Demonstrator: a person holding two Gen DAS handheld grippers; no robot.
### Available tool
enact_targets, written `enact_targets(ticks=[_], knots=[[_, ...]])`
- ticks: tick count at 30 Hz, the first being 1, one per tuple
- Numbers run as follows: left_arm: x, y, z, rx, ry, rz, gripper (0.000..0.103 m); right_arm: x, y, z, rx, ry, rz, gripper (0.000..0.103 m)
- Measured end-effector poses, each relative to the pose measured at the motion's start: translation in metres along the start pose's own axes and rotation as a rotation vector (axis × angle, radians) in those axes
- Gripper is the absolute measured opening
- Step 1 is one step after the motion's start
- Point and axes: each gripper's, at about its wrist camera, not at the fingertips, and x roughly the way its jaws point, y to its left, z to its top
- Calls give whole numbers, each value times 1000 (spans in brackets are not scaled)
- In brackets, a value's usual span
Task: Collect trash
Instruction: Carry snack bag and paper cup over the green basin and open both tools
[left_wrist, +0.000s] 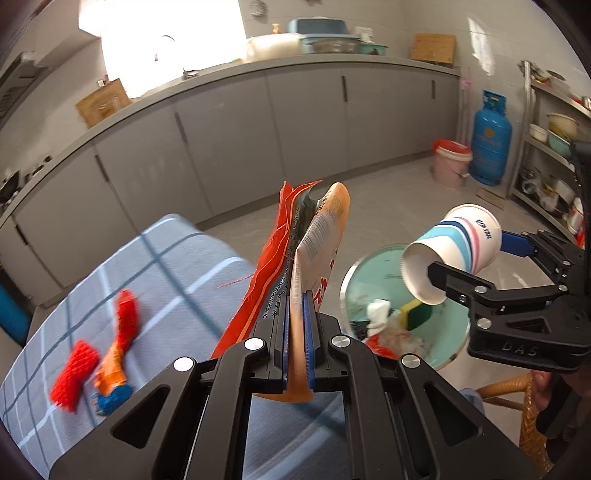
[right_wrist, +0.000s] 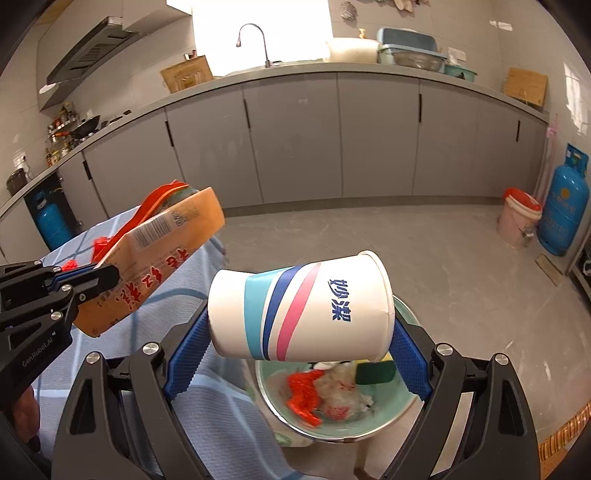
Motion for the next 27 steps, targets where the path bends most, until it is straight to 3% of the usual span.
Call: enact_targets(ticks=[12,22,25,27], knots=[[52,-41,8,56,46,-66,8,27,-57,-11,65,40,-58,87],[84,-62,11,75,85,-99,9,53,-78,-19,79,90,-60,87],[92,-65,11,73,100,-107,11,56,-82,-19,87,91,-41,88],[94,-67,12,77,98,-102,20,56,-85,-20,90,80,-43,90]])
